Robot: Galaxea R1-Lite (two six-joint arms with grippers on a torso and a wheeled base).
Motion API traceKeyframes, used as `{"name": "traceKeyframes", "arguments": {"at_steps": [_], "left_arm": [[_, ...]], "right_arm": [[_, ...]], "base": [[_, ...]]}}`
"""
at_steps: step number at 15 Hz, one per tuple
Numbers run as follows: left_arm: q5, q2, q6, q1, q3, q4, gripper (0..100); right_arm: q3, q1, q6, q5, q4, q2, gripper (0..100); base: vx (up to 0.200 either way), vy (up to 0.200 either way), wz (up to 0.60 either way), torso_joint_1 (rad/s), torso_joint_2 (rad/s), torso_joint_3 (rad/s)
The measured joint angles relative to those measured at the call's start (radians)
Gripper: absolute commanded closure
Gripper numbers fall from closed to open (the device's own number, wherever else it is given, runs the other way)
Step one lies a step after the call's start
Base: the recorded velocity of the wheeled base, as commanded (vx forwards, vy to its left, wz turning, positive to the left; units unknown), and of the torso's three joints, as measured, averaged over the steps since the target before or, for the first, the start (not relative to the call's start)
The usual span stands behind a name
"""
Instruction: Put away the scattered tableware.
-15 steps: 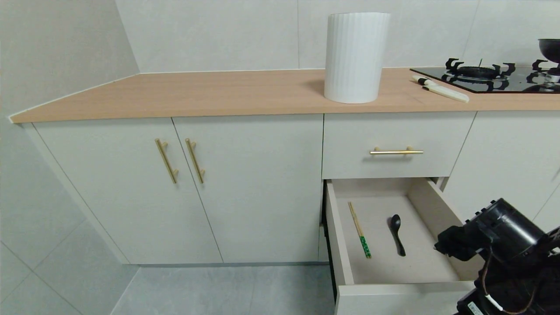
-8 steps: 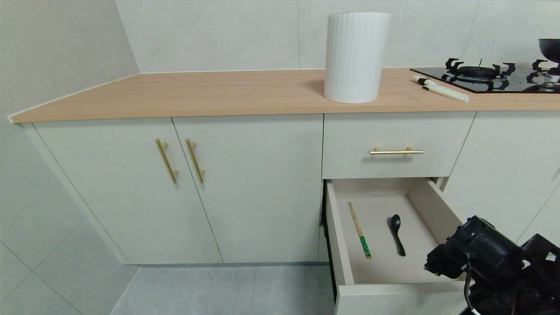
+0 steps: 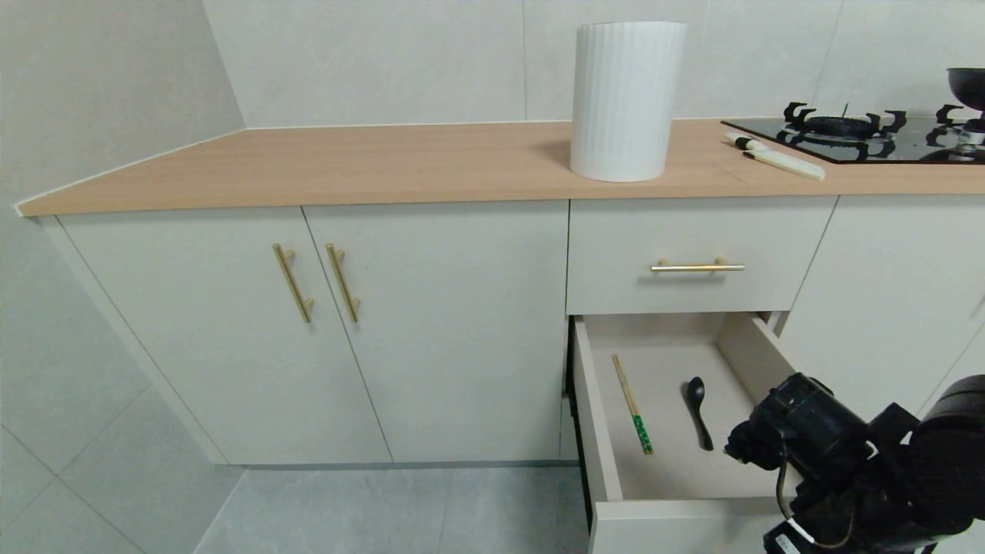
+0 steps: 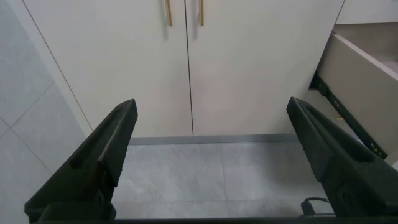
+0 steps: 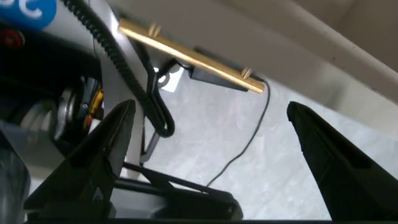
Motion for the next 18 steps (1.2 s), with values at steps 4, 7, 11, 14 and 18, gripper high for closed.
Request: {"name": "traceKeyframes", "arguments": {"at_steps": [4,7,11,14,18], "left_arm": [[0.001,0.000,0.000,0.000,0.000,0.000,0],[0.001,0.000,0.000,0.000,0.000,0.000,0],[0.000,0.000,0.000,0.000,0.000,0.000,0],[0.000,0.000,0.000,0.000,0.000,0.000,0],[0.000,0.000,0.000,0.000,0.000,0.000,0]], "right_arm": [[-0.031,-0.004,0.074,-0.026,-0.054,0.033,0],[-0.047,-0.005,0.135,-0.036,-0.115,0.056,0],[-0.084,-0.031,0.192,-0.087,-0.217,0.105,0],[-0.107,-0.059,0.193,-0.096,-0.324,0.134,0],[-0.187,-0.101,0.193,-0.097,-0.357,0.200,0]], "base": [[0.000,0.000,0.00,0.000,0.00,0.000],[0.000,0.000,0.00,0.000,0.00,0.000],[0.000,0.000,0.00,0.000,0.00,0.000],[0.000,0.000,0.00,0.000,0.00,0.000],[0.000,0.000,0.00,0.000,0.00,0.000]]}}
